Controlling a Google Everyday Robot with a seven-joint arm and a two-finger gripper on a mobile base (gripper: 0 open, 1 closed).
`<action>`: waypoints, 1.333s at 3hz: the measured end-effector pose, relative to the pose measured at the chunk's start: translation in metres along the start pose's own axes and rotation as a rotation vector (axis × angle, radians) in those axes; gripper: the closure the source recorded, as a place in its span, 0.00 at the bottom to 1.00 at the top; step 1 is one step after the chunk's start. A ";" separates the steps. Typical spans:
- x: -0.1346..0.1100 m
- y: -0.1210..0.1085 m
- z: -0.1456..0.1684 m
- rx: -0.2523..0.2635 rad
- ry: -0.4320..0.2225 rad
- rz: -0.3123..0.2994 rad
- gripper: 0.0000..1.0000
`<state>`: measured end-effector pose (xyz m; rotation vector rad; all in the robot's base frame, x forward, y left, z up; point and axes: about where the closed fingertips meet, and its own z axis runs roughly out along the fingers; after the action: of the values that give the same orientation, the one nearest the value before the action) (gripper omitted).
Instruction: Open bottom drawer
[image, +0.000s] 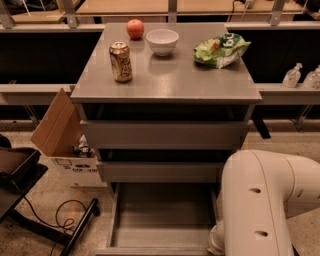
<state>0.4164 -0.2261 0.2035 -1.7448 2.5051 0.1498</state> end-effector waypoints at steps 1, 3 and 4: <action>0.000 0.001 0.001 -0.002 0.000 0.000 0.51; 0.000 0.003 0.003 -0.006 0.000 -0.001 0.04; 0.000 0.003 0.003 -0.007 0.000 -0.001 0.00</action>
Offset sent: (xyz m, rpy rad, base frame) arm -0.0008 0.0004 -0.0008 0.0005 0.0016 0.0003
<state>0.4134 -0.2246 0.2009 -1.7482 2.5072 0.1577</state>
